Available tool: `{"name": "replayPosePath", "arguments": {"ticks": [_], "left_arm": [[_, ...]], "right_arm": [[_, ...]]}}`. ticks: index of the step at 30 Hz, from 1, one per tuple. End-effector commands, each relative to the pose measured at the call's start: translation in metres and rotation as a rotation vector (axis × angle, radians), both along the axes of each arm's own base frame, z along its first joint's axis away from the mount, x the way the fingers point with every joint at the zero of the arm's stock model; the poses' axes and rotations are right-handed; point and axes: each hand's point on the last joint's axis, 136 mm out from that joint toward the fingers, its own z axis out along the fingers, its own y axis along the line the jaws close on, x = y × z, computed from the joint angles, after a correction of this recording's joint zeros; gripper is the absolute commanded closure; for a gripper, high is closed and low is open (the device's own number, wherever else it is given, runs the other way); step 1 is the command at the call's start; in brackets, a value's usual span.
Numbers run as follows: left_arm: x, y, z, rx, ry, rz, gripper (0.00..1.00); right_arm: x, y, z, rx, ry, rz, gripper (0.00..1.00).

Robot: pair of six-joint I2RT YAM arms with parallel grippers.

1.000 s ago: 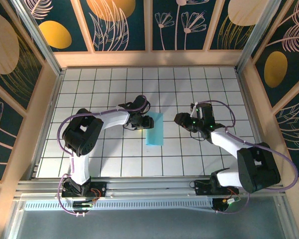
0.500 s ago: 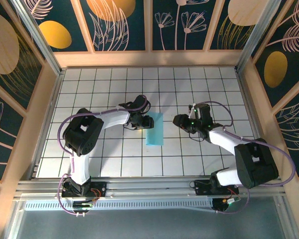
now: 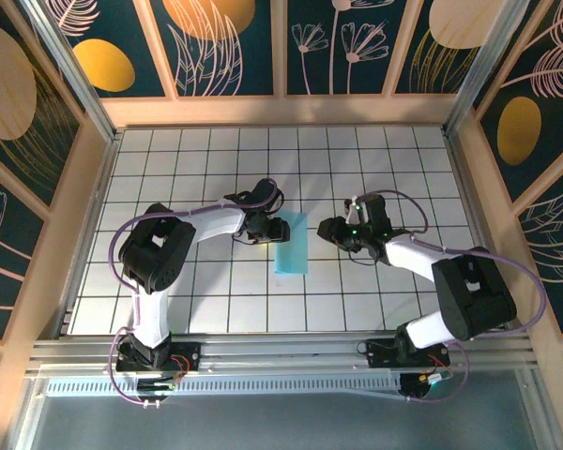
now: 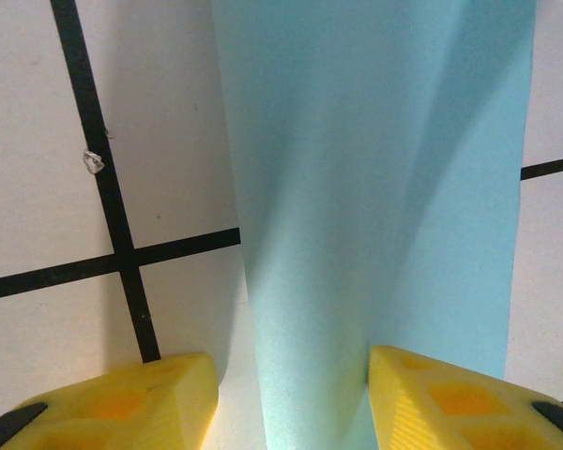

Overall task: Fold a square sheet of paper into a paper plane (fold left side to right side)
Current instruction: First fold in half a square sheet of paper at the center of the table, then hold the square sheet of paper at the center of the table.

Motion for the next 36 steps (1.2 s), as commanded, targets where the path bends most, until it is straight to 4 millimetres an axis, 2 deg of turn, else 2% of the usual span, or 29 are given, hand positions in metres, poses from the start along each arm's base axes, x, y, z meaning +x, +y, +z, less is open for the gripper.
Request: {"name": "replayPosePath", "arguments": {"ticks": [1,8,11,24,36], "left_arm": [[-0.016,-0.006,-0.051,0.039,0.060,-0.045,0.51],[-0.016,-0.005,-0.051,0.041,0.062,-0.043,0.51],[-0.016,-0.005,-0.052,0.042,0.064,-0.041,0.51],[-0.016,-0.004,-0.052,0.045,0.064,-0.040,0.51],[-0.015,-0.004,-0.050,0.047,0.055,-0.037,0.51]], "right_arm": [[0.005,0.022,0.013,0.071,-0.023,0.056,0.65],[0.002,0.048,-0.002,0.088,0.034,0.125,0.89],[0.001,0.055,-0.010,0.085,0.056,0.138,0.94],[-0.004,0.066,-0.029,0.069,0.102,0.167,0.95],[-0.014,0.058,-0.057,0.001,0.184,0.162,0.96]]}}
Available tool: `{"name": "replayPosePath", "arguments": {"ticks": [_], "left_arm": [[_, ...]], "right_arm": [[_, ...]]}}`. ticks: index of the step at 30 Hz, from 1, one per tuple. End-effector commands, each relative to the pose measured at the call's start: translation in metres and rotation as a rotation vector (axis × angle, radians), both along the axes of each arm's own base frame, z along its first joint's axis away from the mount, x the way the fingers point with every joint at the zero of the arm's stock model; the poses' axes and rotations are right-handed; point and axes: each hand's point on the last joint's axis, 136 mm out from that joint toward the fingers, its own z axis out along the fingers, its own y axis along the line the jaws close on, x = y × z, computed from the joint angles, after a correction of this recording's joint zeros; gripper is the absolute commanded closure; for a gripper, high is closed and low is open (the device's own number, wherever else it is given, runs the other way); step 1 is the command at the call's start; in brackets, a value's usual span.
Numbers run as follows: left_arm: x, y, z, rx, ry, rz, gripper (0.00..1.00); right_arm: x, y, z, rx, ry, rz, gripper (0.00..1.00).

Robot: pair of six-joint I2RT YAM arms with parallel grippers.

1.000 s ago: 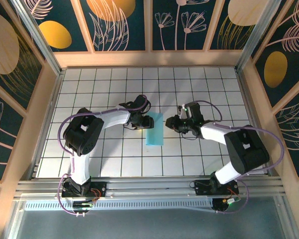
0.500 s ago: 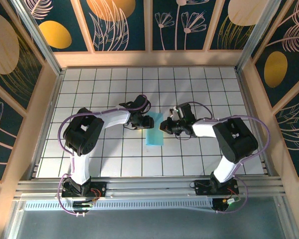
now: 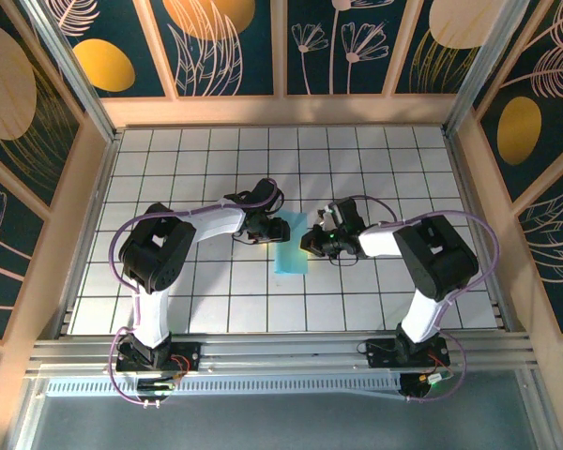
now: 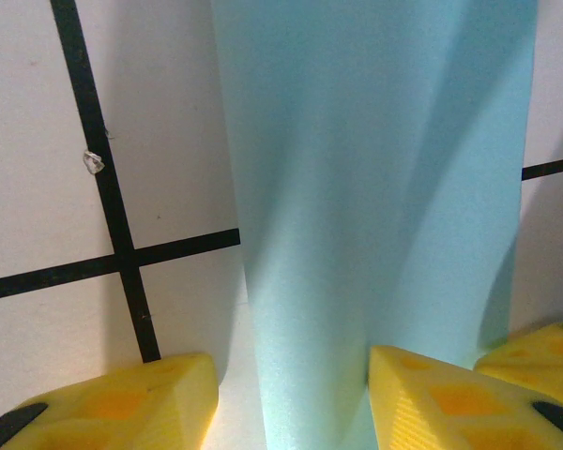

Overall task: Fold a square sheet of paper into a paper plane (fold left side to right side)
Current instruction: Hold the square sheet of paper at the center of the table.

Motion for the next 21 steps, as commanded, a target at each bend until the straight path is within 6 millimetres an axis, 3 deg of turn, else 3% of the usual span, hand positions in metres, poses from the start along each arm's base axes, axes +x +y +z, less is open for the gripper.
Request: {"name": "replayPosePath", "arguments": {"ticks": [1,8,16,20,21], "left_arm": [[-0.015,-0.004,-0.050,0.044,0.051,-0.038,0.51],[-0.005,-0.006,-0.032,0.037,0.002,-0.031,0.49],[0.019,-0.001,0.044,0.017,-0.172,0.010,0.42],[0.019,-0.004,0.076,-0.052,-0.233,0.013,0.42],[0.016,-0.007,0.083,-0.087,-0.239,0.005,0.46]], "right_arm": [[-0.001,0.001,-0.006,-0.031,0.012,0.016,0.96],[-0.009,-0.011,-0.024,-0.111,0.055,0.006,0.97],[-0.014,-0.017,-0.036,-0.150,0.079,-0.001,0.98],[-0.015,-0.018,-0.039,-0.160,0.087,-0.003,0.99],[-0.015,-0.018,-0.040,-0.163,0.088,-0.005,0.99]]}}
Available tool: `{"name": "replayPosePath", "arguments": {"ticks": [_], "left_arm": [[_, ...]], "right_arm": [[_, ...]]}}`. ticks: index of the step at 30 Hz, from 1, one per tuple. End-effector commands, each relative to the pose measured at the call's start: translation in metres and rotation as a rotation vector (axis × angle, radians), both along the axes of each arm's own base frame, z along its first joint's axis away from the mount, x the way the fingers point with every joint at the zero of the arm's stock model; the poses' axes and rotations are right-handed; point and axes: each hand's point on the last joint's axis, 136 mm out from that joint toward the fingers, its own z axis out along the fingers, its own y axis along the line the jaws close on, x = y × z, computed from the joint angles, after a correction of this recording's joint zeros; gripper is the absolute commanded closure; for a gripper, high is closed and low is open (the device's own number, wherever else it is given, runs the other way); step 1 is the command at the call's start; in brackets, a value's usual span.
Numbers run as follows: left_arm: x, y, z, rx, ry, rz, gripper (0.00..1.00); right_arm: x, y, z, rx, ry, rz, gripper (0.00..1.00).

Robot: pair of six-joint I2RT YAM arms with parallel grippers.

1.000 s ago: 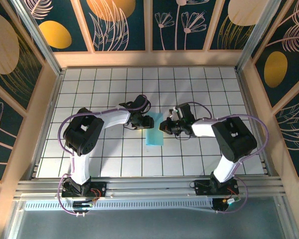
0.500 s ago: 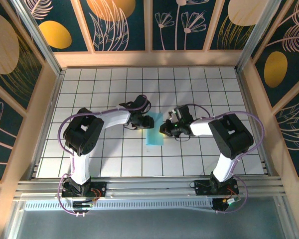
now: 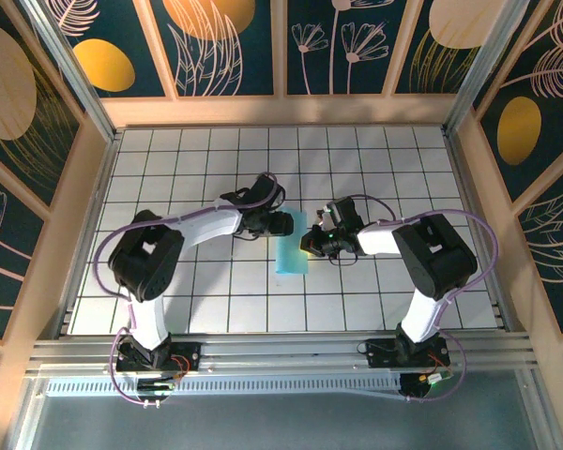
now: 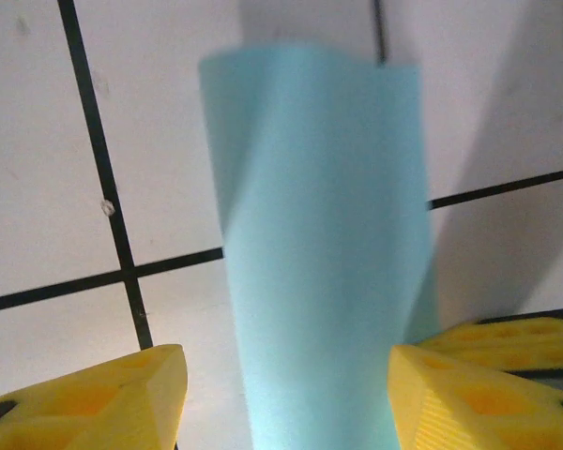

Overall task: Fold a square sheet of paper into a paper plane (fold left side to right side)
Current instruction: Hold the square sheet of paper at the center of the table, then first fold the square sheet of paper in half at the center of the table.

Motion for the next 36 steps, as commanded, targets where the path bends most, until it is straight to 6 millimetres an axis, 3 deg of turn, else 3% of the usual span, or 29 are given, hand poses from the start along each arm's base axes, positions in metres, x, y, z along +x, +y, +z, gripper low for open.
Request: {"name": "replayPosePath", "arguments": {"ticks": [1,5,10,18,32,36], "left_arm": [[0.001,-0.008,0.037,-0.103,-0.078,-0.017,0.52],[-0.014,-0.028,0.037,-0.232,-0.020,-0.086,0.76],[-0.026,-0.039,0.013,-0.298,0.054,-0.120,0.89],[-0.029,-0.031,-0.028,-0.236,0.093,-0.098,0.93],[-0.028,-0.008,-0.057,-0.233,0.129,-0.028,0.97],[-0.035,0.008,-0.070,-0.210,0.155,-0.004,0.97]], "right_arm": [[-0.015,-0.017,-0.035,-0.131,0.077,-0.016,0.99],[-0.015,-0.017,-0.036,-0.134,0.079,-0.016,0.99],[-0.016,-0.017,-0.037,-0.137,0.080,-0.014,0.99],[-0.018,-0.019,-0.038,-0.156,0.081,-0.005,1.00],[-0.019,-0.026,-0.044,-0.213,0.089,0.009,1.00],[-0.020,-0.029,-0.047,-0.231,0.094,0.008,1.00]]}}
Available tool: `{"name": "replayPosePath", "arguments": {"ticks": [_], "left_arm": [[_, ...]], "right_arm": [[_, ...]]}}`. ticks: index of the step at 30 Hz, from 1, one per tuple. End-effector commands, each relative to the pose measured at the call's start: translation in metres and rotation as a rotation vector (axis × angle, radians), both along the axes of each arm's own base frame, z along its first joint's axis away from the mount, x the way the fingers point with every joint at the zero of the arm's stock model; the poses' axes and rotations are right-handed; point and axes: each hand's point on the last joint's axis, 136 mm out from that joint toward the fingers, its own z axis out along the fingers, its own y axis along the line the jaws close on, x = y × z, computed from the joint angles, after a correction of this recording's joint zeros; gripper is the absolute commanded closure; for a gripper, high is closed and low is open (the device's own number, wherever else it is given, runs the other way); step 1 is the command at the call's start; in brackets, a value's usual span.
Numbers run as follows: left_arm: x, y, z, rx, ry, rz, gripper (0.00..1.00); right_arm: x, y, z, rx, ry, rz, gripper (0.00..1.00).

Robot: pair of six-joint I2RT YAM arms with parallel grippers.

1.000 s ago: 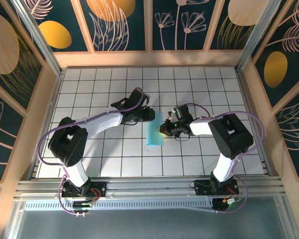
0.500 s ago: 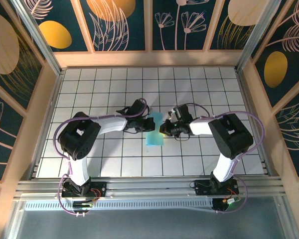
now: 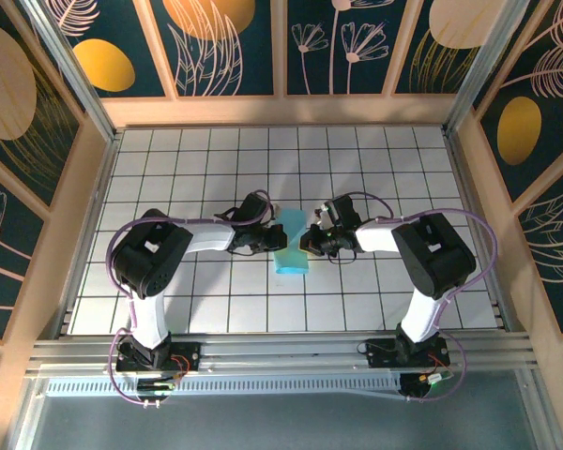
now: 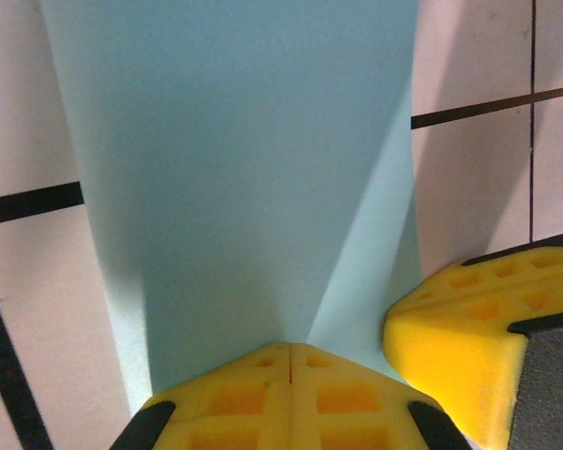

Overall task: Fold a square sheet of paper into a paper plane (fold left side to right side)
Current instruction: First fold the square sheet of paper in half at the center of the table.

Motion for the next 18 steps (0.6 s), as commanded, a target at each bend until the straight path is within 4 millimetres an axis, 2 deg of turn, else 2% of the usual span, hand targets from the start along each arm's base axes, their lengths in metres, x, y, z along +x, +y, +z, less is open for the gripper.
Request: {"name": "replayPosePath", "arguments": {"ticks": [1,14,18], "left_arm": [[-0.008,0.023,-0.022,0.056,0.054,0.042,0.97],[-0.013,0.063,-0.029,0.110,0.064,0.094,0.98],[-0.010,0.068,-0.019,0.106,0.026,0.096,0.98]], "right_arm": [[-0.021,-0.030,-0.047,-0.201,0.098,-0.029,1.00],[-0.023,-0.036,-0.051,-0.225,0.104,-0.030,1.00],[-0.023,-0.035,-0.049,-0.217,0.100,-0.026,1.00]]}}
